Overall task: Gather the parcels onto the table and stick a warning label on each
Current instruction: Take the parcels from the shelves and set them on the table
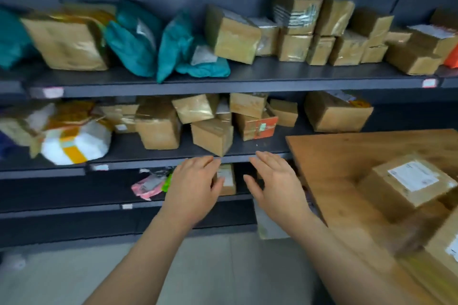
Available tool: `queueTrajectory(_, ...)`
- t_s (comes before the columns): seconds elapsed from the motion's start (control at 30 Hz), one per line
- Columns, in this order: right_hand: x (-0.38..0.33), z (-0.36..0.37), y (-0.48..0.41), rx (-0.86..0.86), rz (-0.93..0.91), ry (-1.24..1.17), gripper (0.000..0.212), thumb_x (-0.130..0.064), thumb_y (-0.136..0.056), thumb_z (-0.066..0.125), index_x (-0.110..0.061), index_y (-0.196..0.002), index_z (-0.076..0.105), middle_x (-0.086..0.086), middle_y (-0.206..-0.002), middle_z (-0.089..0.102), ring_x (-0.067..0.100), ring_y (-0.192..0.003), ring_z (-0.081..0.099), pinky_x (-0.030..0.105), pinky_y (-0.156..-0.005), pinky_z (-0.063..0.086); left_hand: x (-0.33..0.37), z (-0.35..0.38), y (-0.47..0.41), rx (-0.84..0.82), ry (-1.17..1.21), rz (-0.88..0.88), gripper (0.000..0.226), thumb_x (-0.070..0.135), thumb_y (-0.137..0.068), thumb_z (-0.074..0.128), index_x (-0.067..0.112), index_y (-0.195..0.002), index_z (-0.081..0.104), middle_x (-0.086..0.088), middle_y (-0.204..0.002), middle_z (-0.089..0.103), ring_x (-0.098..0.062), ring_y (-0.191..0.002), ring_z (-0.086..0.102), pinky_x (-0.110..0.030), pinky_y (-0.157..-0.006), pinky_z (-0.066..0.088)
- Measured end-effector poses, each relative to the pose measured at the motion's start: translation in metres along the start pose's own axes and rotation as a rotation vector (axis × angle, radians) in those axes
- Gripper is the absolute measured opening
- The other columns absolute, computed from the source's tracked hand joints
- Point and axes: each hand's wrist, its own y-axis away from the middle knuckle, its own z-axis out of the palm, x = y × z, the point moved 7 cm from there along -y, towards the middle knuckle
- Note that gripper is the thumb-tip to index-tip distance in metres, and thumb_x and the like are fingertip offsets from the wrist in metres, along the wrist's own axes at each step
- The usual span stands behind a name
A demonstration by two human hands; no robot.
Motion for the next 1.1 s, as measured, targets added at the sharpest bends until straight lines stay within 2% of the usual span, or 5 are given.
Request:
queueTrajectory(0.27, -0.207, 0.068, -0.065, -0.022, -0.294, -0.149, 0.038, -0.023, -0.079, 0.075, -0.004, -0.111, 0.067, 0.013, -0.113, 0.067, 0.032, -0.106, 0.062, 0.042, -0.095, 0.045, -0.188, -0.097, 0.086, 0.114, -0.118, -0.302, 0.042, 0.036, -0.089, 0.058, 0.017, -0.126, 0.060, -0.001, -0.124, 0.063, -0.023, -0.111, 0.057, -0.037, -0.097, 0.043)
queueTrajectory(0.43, -0.325, 0.107, -0.093, -0.090, -0.463, -0.272, 0.039, -0.031, -0.088, 0.063, -0.010, -0.121, 0.063, 0.008, -0.124, 0.062, 0.027, -0.116, 0.055, 0.037, -0.101, 0.039, -0.282, -0.151, 0.147, 0.206, -0.151, -0.520, 0.037, 0.033, -0.089, 0.058, 0.016, -0.122, 0.062, -0.001, -0.119, 0.065, -0.024, -0.108, 0.060, -0.040, -0.097, 0.044)
queueTrajectory(0.53, -0.390, 0.130, -0.105, -0.156, -0.567, -0.311, 0.038, -0.033, -0.091, 0.057, -0.013, -0.123, 0.060, 0.006, -0.126, 0.061, 0.025, -0.117, 0.052, 0.036, -0.101, 0.039, -0.328, -0.175, 0.182, 0.234, -0.198, -0.643, 0.043, 0.037, -0.092, 0.054, 0.020, -0.131, 0.056, 0.002, -0.129, 0.060, -0.021, -0.118, 0.054, -0.037, -0.104, 0.039)
queueTrajectory(1.07, -0.671, 0.218, -0.198, -0.256, -0.974, -0.609, 0.039, -0.028, -0.090, 0.061, -0.006, -0.122, 0.061, 0.011, -0.125, 0.061, 0.027, -0.120, 0.052, 0.044, -0.103, 0.039, -0.527, -0.288, 0.266, 0.354, -0.397, -1.107, 0.040, 0.038, -0.093, 0.050, 0.021, -0.129, 0.055, 0.002, -0.124, 0.062, -0.023, -0.110, 0.056, -0.033, -0.094, 0.042)
queueTrajectory(1.1, -0.725, 0.237, -0.211, -0.286, -1.044, -0.640, 0.039, -0.028, -0.090, 0.060, -0.006, -0.122, 0.061, 0.010, -0.125, 0.061, 0.027, -0.119, 0.052, 0.043, -0.104, 0.039, -0.567, -0.304, 0.282, 0.403, -0.420, -1.180, 0.041, 0.038, -0.093, 0.050, 0.022, -0.130, 0.055, 0.002, -0.125, 0.061, -0.022, -0.111, 0.056, -0.033, -0.094, 0.042)
